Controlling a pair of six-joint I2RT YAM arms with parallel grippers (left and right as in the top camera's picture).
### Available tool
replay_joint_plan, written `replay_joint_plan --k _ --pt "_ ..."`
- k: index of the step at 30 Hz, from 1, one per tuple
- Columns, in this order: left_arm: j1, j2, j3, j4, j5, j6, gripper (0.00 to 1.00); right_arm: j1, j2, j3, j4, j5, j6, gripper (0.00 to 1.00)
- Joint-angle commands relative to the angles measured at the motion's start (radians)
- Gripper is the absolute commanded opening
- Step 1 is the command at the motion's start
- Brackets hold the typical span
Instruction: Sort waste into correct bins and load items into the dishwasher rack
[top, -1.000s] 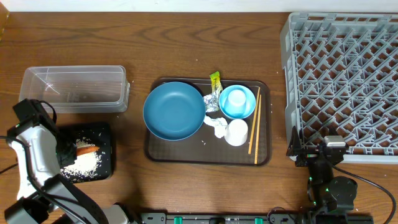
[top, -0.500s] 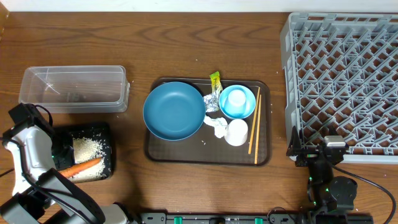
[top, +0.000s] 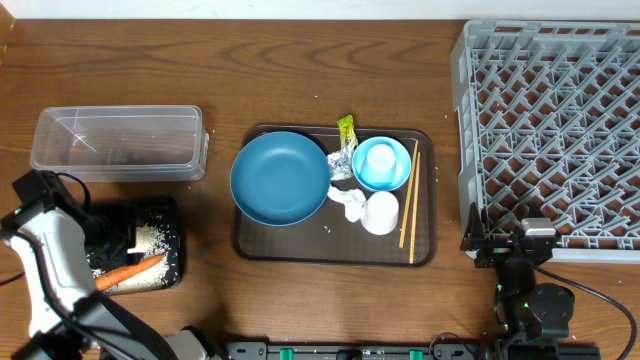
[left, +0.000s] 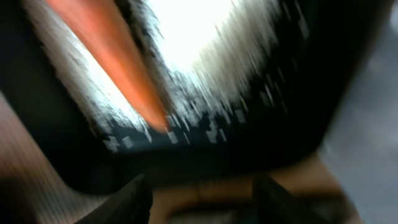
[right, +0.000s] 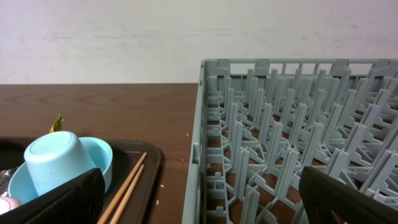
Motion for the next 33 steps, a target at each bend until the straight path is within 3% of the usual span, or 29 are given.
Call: replay_joint_plan --k 1,11,16,20,25,33 --pt "-0.031 -0.055 0.008 -0.034 0.234 0.147 0.59 0.000 -0.007 -0.002 -0.003 -0.001 0.007 0.99" --pt "-0.246 -0.257 0.007 -0.160 0.268 0.206 0.71 0.000 -0.007 -0.002 -0.003 -0.001 0.007 0.99" --pt "-0.451 -0.341 0.006 -0.166 0.119 0.186 0.92 0.000 -0.007 -0.002 -0.003 -0.001 0.007 0.99" --pt "-0.592 -0.339 0.006 -0.184 0.008 0.074 0.94 0.000 -0.007 -0.002 -0.003 -0.001 0.007 0.99" --pt "-0.705 -0.310 0.004 -0.180 0.002 0.031 0.96 0.000 -0.007 -0.002 -0.003 -0.001 0.007 0.99" --pt "-0.739 -0.254 0.004 -0.181 0.002 0.031 0.98 0.000 -0.007 -0.002 -0.003 -0.001 0.007 0.99"
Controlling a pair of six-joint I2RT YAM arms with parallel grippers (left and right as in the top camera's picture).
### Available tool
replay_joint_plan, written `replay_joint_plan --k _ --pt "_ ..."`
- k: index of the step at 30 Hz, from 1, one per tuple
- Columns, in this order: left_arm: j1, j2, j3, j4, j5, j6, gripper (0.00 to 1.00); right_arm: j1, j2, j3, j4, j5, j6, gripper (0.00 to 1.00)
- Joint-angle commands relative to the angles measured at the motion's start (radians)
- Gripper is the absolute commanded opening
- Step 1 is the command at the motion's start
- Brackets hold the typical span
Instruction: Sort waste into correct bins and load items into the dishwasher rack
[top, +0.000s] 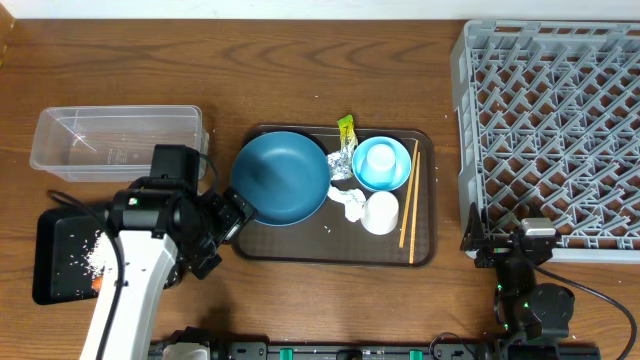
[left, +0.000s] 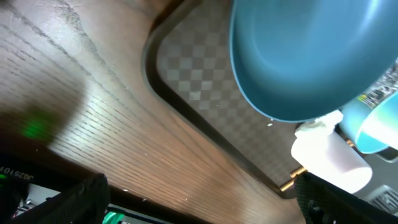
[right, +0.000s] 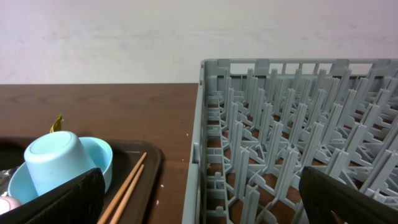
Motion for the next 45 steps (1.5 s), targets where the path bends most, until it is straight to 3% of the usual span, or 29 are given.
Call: replay_joint_plan --k 1,34,38,42,45 --pt "-0.003 0.020 0.004 -0.002 -0.024 -0.013 0.98 0.000 -0.007 -0.002 -0.003 -0.001 0.007 0.99" --pt "-0.003 0.025 0.004 -0.002 -0.024 -0.013 0.98 0.001 -0.007 -0.002 0.005 -0.028 0.027 0.99" --pt "-0.003 0.025 0.004 -0.002 -0.024 -0.013 0.98 0.001 -0.007 -0.002 0.047 -0.225 0.237 0.99" --pt "-0.003 0.025 0.004 -0.002 -0.024 -0.013 0.98 0.001 -0.007 -0.002 0.057 -0.716 0.722 0.99" --pt "-0.003 0.025 0.004 -0.002 -0.024 -0.013 0.98 0.001 -0.007 -0.002 0.038 -0.829 0.803 0.99"
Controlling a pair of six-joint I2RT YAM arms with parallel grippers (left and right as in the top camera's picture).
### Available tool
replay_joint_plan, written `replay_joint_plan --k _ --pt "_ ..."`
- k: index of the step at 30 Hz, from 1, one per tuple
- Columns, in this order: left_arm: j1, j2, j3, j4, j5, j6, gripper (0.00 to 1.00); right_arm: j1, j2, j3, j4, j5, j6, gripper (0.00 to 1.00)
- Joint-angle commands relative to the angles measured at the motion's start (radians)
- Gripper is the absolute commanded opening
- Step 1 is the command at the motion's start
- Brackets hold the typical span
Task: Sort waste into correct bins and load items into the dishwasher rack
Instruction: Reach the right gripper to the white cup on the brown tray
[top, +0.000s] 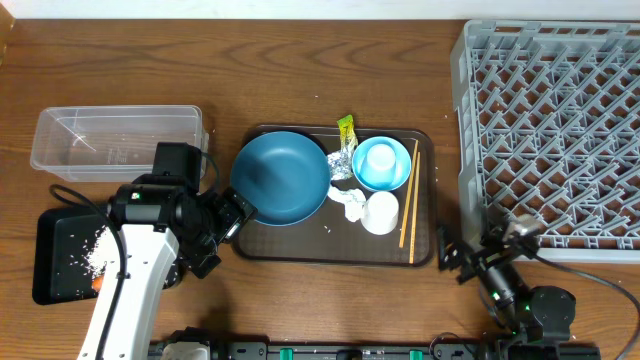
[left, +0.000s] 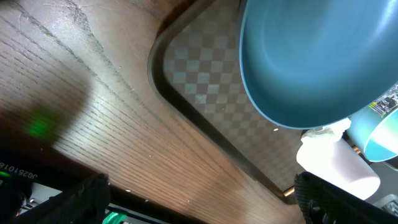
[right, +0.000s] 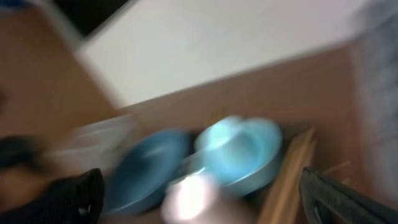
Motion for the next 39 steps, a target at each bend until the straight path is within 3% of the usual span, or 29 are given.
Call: replay_joint_plan --k 1,4,8,14,20,23,28,33,39 --pt "-0.003 0.003 0.004 -0.002 -0.014 -0.006 0.98 0.001 -0.007 -0.002 0.007 -0.266 0.292 0.99" --pt "-0.003 0.003 0.004 -0.002 -0.014 -0.006 0.98 0.001 -0.007 -0.002 0.060 -0.266 0.396 0.99" --pt "-0.003 0.003 0.004 -0.002 -0.014 -0.006 0.98 0.001 -0.006 0.007 0.245 -0.354 0.396 0.99" --pt "-0.003 0.003 0.004 -0.002 -0.014 -0.006 0.98 0.001 0.072 0.127 0.183 -0.349 0.318 0.99" --pt "-0.003 0.003 0.004 -0.002 -0.014 -0.006 0.98 0.001 0.335 0.360 -0.043 -0.329 0.047 0.99" --pt "-0.003 0.003 0.004 -0.002 -0.014 -0.006 0.98 0.008 0.500 0.515 -0.243 -0.264 -0.128 0.99" --pt "-0.003 0.003 0.004 -0.002 -0.014 -0.006 0.98 0.114 0.762 0.782 -0.620 0.079 -0.356 0.99" --pt "-0.003 0.003 0.004 -0.002 -0.014 -0.006 0.98 0.311 0.962 0.953 -0.774 0.343 -0.365 0.99" --pt "-0.003 0.003 0.004 -0.002 -0.014 -0.006 0.98 0.510 1.167 1.035 -0.776 0.562 -0.279 0.99"
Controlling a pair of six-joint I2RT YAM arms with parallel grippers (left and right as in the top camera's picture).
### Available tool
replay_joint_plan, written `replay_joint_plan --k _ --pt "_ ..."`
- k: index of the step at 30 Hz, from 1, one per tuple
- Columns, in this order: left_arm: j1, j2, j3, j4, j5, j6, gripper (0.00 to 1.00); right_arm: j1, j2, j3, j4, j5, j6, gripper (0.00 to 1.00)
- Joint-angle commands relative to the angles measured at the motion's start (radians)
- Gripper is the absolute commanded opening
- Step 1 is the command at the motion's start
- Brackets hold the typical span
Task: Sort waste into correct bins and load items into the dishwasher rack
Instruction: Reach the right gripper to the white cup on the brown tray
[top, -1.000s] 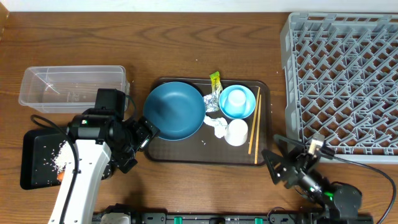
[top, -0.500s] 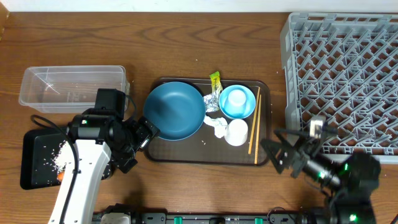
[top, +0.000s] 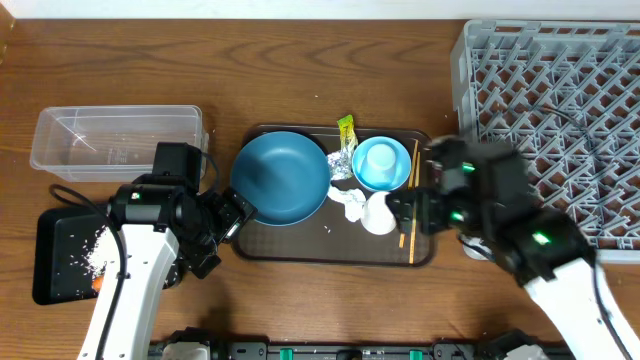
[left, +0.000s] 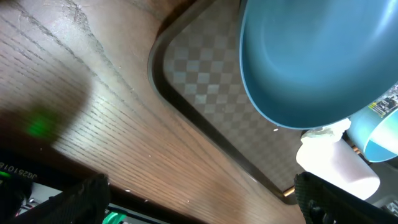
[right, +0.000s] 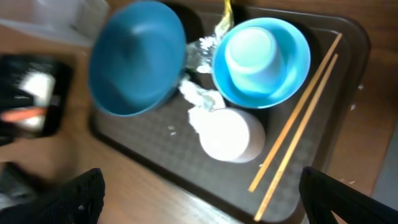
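A dark tray (top: 290, 240) holds a dark blue plate (top: 280, 178), a light blue cup upside down in a light blue bowl (top: 381, 163), a white cup (top: 380, 213), chopsticks (top: 408, 205), crumpled foil (top: 343, 160), a green wrapper (top: 346, 125) and a white napkin (top: 350, 203). My left gripper (top: 238, 212) stands open at the tray's left edge beside the plate (left: 298, 62). My right gripper (top: 405, 210) hangs open over the tray's right side, above the white cup (right: 225, 134) and chopsticks (right: 292, 134). Neither holds anything.
The grey dishwasher rack (top: 560, 130) fills the right of the table. A clear plastic container (top: 118, 142) sits at the left. In front of it a black bin (top: 70, 255) holds rice and a carrot. Bare wood lies behind the tray.
My right arm has moved from the table's front edge by the rack to over the right side of the tray. The left arm and the tray's contents are unchanged.
My left gripper was first over the black bin with the carrot and rice. Then it stood at the tray's left edge, and it has stayed there. My right arm rested beside the rack, then turned toward the tray, and now hangs over it.
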Motion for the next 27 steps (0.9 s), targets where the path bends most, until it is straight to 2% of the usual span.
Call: replay_joint_plan --k 1,9,23,27 --pt "-0.003 0.003 0.004 -0.002 -0.014 -0.006 0.98 0.079 0.094 0.036 0.002 0.208 0.035 0.99" --pt "-0.003 0.003 0.004 -0.002 -0.014 -0.006 0.98 0.124 0.311 0.043 0.044 0.261 0.057 0.99" --pt "-0.003 0.003 0.004 -0.002 -0.014 -0.006 0.98 0.183 0.500 0.042 0.090 0.258 0.101 0.99" --pt "-0.003 0.003 0.004 -0.002 -0.014 -0.006 0.98 0.218 0.528 0.042 0.103 0.322 0.140 0.99"
